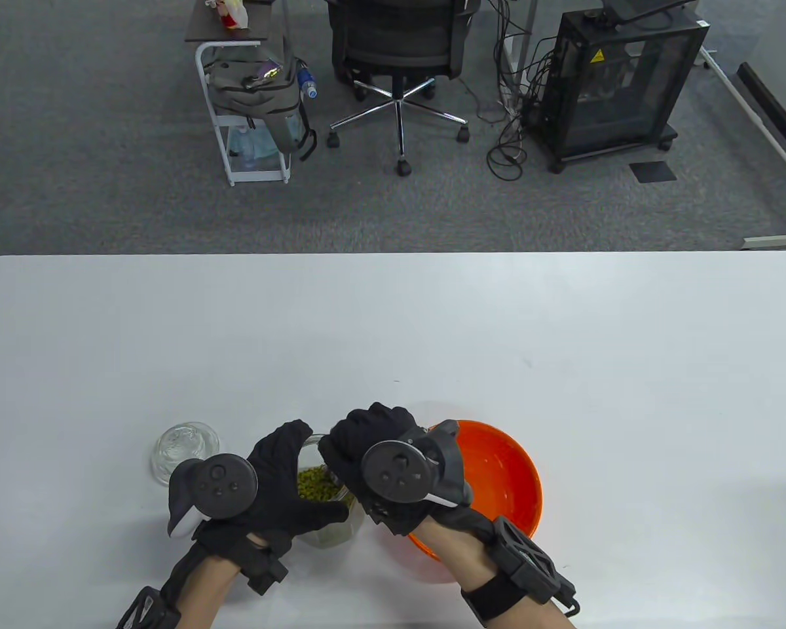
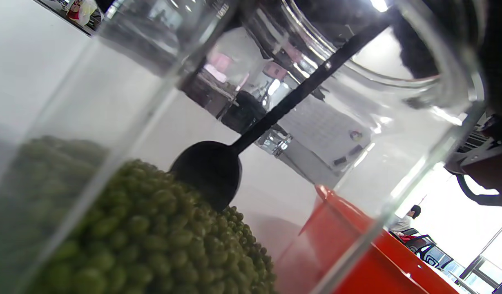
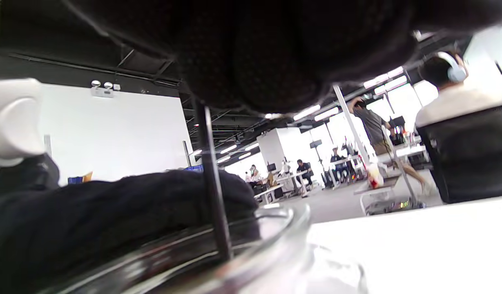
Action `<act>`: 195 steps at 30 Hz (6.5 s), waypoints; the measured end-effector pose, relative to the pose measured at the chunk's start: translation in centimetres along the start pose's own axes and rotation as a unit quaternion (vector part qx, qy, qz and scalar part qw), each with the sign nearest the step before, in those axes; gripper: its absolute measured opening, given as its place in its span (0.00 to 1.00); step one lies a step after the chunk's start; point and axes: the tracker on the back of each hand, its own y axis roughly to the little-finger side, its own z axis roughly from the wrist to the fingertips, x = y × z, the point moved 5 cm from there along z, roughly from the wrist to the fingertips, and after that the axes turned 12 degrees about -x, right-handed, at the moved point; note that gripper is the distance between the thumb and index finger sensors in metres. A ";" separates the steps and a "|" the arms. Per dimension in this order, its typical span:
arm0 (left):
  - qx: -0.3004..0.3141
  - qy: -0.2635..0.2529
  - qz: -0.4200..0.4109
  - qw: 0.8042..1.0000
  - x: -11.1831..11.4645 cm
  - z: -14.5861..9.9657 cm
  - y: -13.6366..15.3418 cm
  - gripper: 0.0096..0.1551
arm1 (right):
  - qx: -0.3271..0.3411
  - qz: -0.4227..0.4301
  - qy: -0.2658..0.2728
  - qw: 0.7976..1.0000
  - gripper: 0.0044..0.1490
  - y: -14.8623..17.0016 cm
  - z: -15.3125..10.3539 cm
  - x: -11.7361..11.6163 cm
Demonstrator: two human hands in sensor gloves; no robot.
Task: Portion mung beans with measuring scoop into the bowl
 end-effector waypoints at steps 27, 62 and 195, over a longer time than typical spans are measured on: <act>0.000 0.000 -0.001 1.000 0.0 0.0 0.0 0.82 | -0.282 0.268 -0.064 0.919 0.27 11.7 -0.9 -1.0; -0.001 0.003 -0.003 1.000 0.1 0.0 0.2 0.82 | -0.324 0.368 -0.029 0.871 0.26 17.8 -2.5 2.6; 0.002 0.013 0.004 1.000 0.2 0.1 0.3 0.81 | -0.073 0.056 0.241 0.966 0.26 16.5 -11.4 16.9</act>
